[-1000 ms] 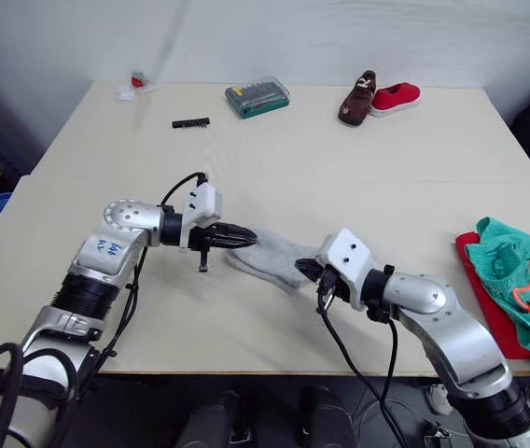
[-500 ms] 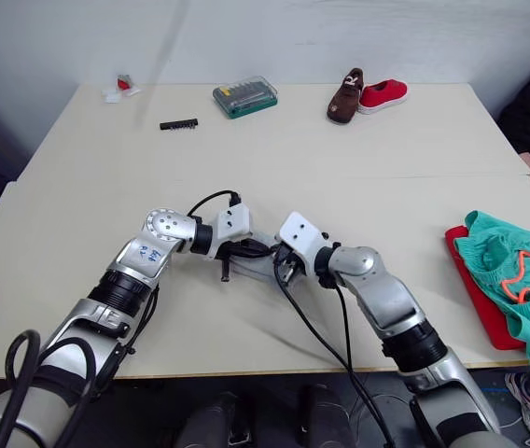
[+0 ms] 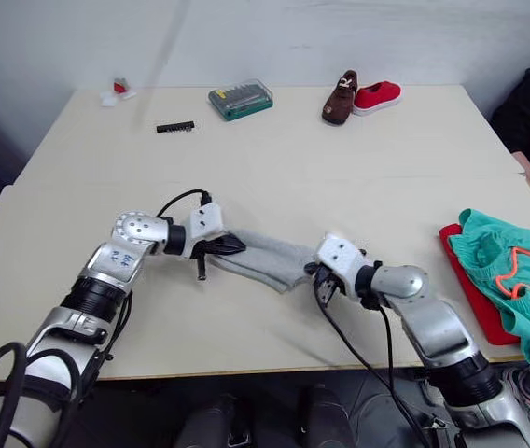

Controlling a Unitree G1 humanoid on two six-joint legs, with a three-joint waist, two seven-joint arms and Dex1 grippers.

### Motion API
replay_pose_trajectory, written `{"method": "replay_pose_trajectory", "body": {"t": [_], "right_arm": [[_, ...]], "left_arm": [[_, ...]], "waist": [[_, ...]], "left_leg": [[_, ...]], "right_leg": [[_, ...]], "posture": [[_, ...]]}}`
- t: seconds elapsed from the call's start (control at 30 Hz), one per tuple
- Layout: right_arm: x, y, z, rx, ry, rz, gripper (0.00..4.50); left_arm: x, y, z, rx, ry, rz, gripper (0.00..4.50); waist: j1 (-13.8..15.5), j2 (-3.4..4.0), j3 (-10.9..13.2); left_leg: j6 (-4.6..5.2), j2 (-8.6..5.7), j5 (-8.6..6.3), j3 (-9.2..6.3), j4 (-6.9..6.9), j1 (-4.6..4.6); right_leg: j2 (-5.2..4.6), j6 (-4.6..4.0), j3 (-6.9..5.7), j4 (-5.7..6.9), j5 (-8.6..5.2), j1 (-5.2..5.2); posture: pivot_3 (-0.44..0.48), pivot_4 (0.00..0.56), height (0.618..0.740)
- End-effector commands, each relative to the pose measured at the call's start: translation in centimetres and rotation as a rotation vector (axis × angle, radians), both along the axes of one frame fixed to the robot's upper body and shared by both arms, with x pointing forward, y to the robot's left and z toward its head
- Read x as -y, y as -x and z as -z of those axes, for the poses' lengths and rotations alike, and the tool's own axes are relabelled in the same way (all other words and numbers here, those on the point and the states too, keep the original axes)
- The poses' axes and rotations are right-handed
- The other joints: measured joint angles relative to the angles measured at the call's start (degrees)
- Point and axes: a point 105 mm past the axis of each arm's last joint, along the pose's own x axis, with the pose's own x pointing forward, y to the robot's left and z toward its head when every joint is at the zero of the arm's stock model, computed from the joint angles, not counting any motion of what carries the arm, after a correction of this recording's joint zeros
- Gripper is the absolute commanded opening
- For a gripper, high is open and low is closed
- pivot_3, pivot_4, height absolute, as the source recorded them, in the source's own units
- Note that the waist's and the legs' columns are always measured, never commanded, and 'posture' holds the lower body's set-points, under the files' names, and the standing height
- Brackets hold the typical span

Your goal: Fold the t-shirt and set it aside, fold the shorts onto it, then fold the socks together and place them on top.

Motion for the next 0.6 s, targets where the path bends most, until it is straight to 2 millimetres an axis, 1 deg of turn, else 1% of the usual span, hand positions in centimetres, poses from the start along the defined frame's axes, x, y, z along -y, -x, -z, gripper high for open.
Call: {"method": "replay_pose_trajectory", "body": {"t": [0.03,0.07,0.13,0.2,0.3,0.37,0.4,0.43,0.47,0.5,0.53,0.6], "right_arm": [[-0.7,-0.1,-4.8,0.1,-0.127,-0.023,0.0],[-0.9,-0.2,-5.5,0.105,-0.153,-0.023,0.0],[-1.7,-0.5,-6.2,0.111,-0.17,-0.035,0.0],[-2.9,-0.7,-5.6,0.103,-0.147,-0.065,0.0],[-4.2,-0.9,-3.3,0.076,-0.051,-0.098,0.0],[-4.2,-1.2,-1.0,0.056,0.031,-0.09,0.0],[-4.2,-1.4,-0.2,0.054,0.061,-0.086,0.0],[-4.1,-1.5,0.6,0.056,0.095,-0.091,0.0],[-3.9,-1.5,1.9,0.051,0.141,-0.095,0.0],[-3.8,-1.5,2.8,0.047,0.17,-0.101,0.0],[-3.7,-1.2,3.8,0.034,0.201,-0.117,0.0],[-3.6,-1.0,4.5,0.02,0.22,-0.135,0.0]], "left_arm": [[0.7,0.3,-2.0,0.02,0.092,0.009,0.02],[1.0,0.5,-2.5,0.016,0.118,0.01,0.02],[1.2,0.7,-3.3,0.008,0.153,0.009,0.02],[1.2,0.8,-3.8,0.009,0.16,0.004,0.02],[0.6,1.0,-4.4,0.002,0.163,-0.025,0.02],[-0.2,1.1,-5.0,-0.011,0.185,-0.064,0.02],[-0.6,1.1,-5.2,-0.016,0.195,-0.085,0.02],[-1.0,1.2,-5.5,-0.029,0.211,-0.107,0.19],[-2.0,1.6,-5.9,-0.061,0.254,-0.153,0.39],[-2.7,2.0,-6.2,-0.084,0.283,-0.183,0.53],[-3.8,2.1,-6.5,-0.127,0.337,-0.255,0.83],[-5.3,2.4,-6.2,-0.204,0.394,-0.355,1.41]], "waist": [[-0.01,0.01,0.01],[0.03,0.01,0.01],[0.03,0.01,0.01],[0.04,0.01,0.01],[0.01,0.01,0.01],[-0.02,0.01,0.01],[-0.04,0.01,0.01],[-0.05,0.02,0.02],[-0.05,0.02,0.02],[-0.18,0.02,0.02],[-0.3,0.02,0.02],[-0.3,0.0,0.0]], "left_leg": [[0.0,0.0,0.0,0.0,0.0,-0.02],[0.0,-0.01,0.0,0.0,0.01,-0.05],[0.02,-0.02,0.0,0.0,0.03,-0.08],[0.02,-0.02,-0.01,-0.01,0.01,-0.08],[0.01,-0.03,0.0,0.0,-0.07,-0.08],[0.02,-0.05,-0.01,0.03,-0.08,-0.1],[0.02,-0.05,-0.01,0.03,-0.08,-0.1],[0.02,-0.05,0.0,0.03,-0.11,-0.09],[0.02,-0.05,0.0,0.04,-0.11,-0.11],[0.01,-0.04,0.0,0.04,-0.13,-0.11],[0.01,-0.03,0.0,0.04,-0.14,-0.1],[-0.05,0.0,0.03,0.02,-0.16,-0.04]], "right_leg": [[0.0,0.0,0.0,0.0,0.0,-0.02],[0.0,0.0,0.0,-0.01,0.0,-0.04],[0.0,0.0,0.0,-0.02,0.0,-0.05],[0.0,0.0,0.0,-0.02,0.0,-0.05],[0.0,0.0,-0.01,-0.02,0.0,-0.04],[0.01,0.0,0.0,-0.01,0.0,-0.05],[0.01,0.0,0.0,-0.01,0.0,-0.05],[0.02,0.0,0.0,0.0,0.0,-0.04],[0.02,0.0,0.0,-0.01,0.0,-0.06],[0.03,0.0,0.0,0.0,0.0,-0.06],[0.03,0.02,0.01,0.01,-0.01,-0.05],[0.06,0.02,0.03,0.01,-0.02,-0.02]], "posture": [[0.0,0.15,0.74],[0.0,0.15,0.74],[0.0,0.15,0.74],[0.0,0.15,0.74],[0.0,0.15,0.74],[0.0,0.15,0.74],[0.0,0.15,0.74],[0.0,0.15,0.74],[0.0,0.15,0.74],[0.0,0.15,0.74],[0.0,0.15,0.74],[0.0,0.15,0.74]]}}
